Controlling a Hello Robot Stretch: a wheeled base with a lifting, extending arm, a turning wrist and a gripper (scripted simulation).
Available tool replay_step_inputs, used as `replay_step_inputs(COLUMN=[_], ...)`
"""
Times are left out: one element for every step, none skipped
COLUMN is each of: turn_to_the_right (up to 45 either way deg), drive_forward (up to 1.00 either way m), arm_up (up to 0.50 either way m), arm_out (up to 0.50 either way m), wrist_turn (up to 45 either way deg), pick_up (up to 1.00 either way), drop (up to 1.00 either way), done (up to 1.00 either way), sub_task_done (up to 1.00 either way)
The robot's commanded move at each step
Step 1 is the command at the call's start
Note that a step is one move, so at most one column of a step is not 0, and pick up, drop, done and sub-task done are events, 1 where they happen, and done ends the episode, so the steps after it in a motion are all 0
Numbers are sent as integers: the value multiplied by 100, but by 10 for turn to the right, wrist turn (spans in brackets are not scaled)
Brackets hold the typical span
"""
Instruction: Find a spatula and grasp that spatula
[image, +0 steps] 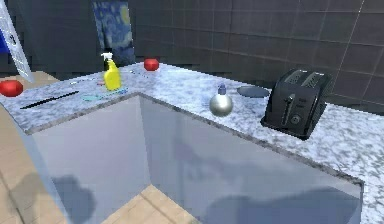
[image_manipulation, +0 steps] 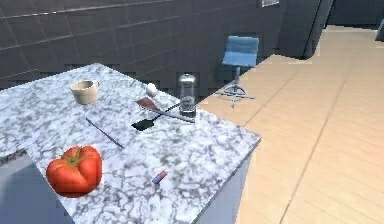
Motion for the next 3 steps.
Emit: replay_step_inputs(turn_to_the_right=[0,0,0], drive_forward=[0,0,0], arm_up=[38,0,0], arm_out=[0,38,0], wrist_turn=[0,0,450], pick_up=[0,0,0], drop=[0,0,0], done=[0,0,0], sub_task_done=[0,0,0])
